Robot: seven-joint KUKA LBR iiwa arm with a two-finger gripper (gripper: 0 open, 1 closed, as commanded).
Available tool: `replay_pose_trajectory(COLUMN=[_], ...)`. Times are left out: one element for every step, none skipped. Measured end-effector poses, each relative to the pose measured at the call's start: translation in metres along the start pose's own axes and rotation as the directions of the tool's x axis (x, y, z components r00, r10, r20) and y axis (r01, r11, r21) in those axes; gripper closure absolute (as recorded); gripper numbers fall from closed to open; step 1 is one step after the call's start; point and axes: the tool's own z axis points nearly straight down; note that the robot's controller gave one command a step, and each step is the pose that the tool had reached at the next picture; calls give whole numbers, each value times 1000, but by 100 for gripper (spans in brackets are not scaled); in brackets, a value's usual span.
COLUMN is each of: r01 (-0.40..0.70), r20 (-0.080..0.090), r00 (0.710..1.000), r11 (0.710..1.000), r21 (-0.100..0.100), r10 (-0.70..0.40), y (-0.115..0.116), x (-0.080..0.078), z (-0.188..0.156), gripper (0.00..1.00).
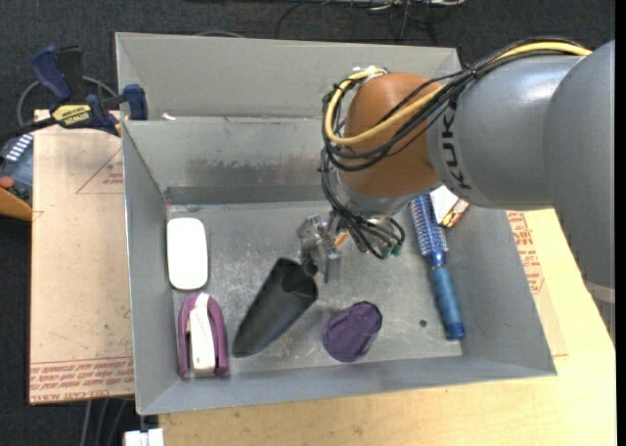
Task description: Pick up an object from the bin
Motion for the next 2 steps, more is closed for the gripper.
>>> replay_pose_trajectory(r01=[1, 1], r20=[0, -6], r00=[1000, 1000], r11=[1000, 1000], r21=[0, -2], r10=[-1, -1], y=[0, 1], x=[0, 1], z=[-1, -6], gripper=[100, 100])
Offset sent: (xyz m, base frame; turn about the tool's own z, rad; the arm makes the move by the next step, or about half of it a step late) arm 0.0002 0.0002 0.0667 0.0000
